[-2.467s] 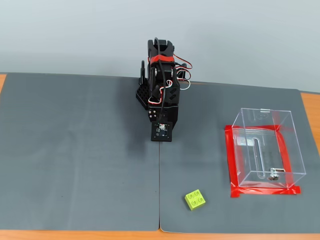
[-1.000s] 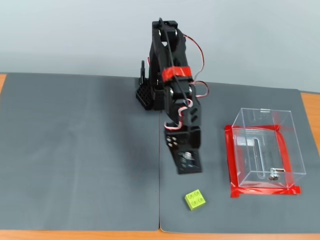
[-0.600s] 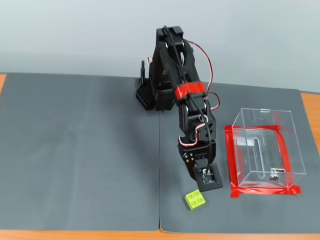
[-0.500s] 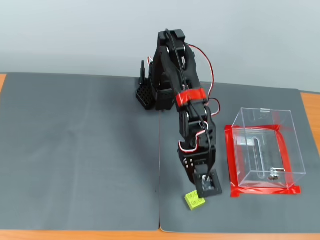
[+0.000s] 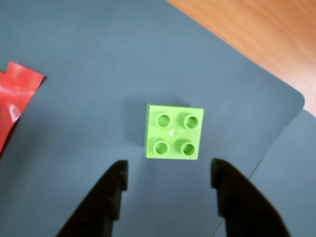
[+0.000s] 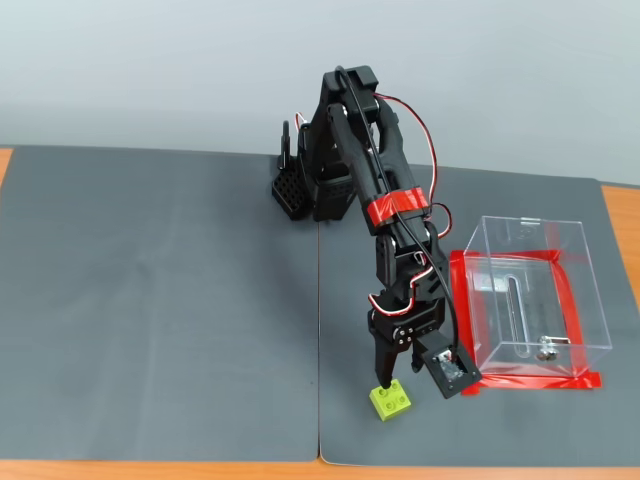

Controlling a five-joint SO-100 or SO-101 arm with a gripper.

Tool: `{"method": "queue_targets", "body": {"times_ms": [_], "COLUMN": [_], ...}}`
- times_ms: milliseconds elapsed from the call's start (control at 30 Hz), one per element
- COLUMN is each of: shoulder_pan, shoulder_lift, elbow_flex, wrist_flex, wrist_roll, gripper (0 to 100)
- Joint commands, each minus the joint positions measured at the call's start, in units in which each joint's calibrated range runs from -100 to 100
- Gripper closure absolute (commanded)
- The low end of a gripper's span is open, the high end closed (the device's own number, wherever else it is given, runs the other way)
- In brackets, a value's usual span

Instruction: Pick the green lego block and place it into the transparent box

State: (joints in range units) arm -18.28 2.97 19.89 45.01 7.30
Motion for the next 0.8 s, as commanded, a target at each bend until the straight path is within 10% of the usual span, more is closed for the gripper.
{"method": "queue_targets", "body": {"times_ms": [0,767], "shoulder_pan": [0.8,0.9], "shoulder_lift": [-0.2,-0.1], "elbow_flex": [-3.0,-2.1], "wrist_flex": [-0.7,-2.8], "wrist_roll": [0.2,-0.2], "gripper": [80,62]}}
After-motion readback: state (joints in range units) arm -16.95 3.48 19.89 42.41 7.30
